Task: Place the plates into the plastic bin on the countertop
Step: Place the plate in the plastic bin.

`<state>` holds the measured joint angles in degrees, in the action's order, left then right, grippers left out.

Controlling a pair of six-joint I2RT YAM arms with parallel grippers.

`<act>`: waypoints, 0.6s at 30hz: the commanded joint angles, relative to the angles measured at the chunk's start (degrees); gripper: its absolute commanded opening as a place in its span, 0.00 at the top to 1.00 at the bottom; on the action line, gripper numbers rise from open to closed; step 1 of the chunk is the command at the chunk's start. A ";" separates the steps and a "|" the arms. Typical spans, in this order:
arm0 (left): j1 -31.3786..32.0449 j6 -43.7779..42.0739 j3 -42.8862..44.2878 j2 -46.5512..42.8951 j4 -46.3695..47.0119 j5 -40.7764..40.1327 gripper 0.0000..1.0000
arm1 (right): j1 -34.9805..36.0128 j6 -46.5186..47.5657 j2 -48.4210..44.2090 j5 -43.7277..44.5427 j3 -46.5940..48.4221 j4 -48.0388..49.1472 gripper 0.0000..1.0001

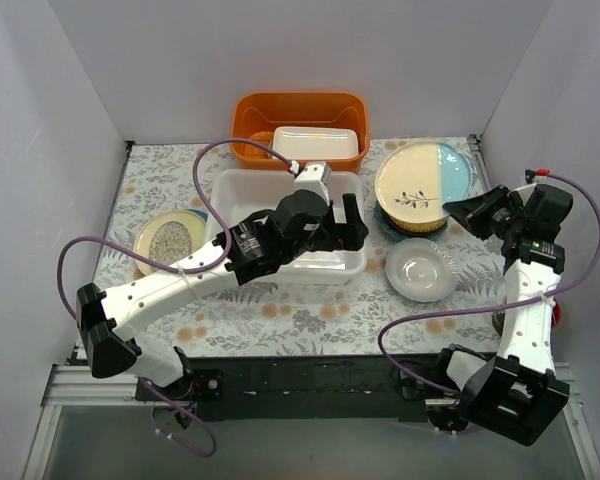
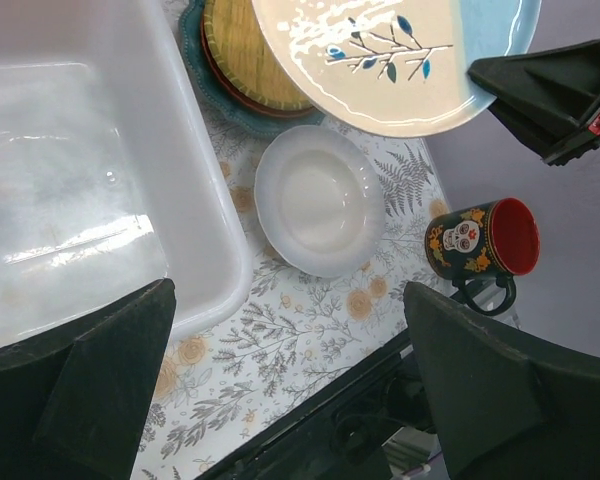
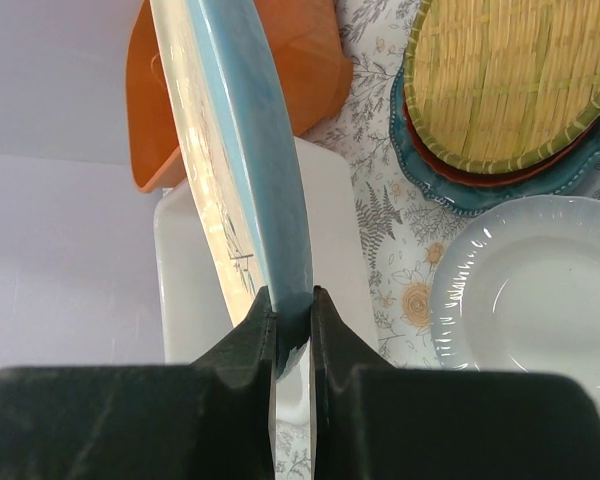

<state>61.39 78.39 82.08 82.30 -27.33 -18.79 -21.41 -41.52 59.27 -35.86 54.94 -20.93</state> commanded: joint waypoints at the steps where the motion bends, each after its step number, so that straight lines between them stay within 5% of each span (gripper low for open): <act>1: -2.32 1.23 0.18 -2.76 -2.37 -0.73 0.02 | 1.01 1.79 -0.12 -4.92 4.74 3.10 0.99; 8: -10.40 3.52 0.44 -3.73 -7.11 5.25 0.02 | 11.29 1.09 1.46 -0.72 4.65 3.96 0.99; 18: -17.08 4.93 1.59 -7.41 -11.60 5.95 0.02 | 35.72 -0.76 11.65 8.96 8.87 7.48 0.99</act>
<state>45.84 82.37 82.11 78.81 -36.34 -14.02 7.40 -40.23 68.38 -27.68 57.52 -23.03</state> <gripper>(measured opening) 0.981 0.146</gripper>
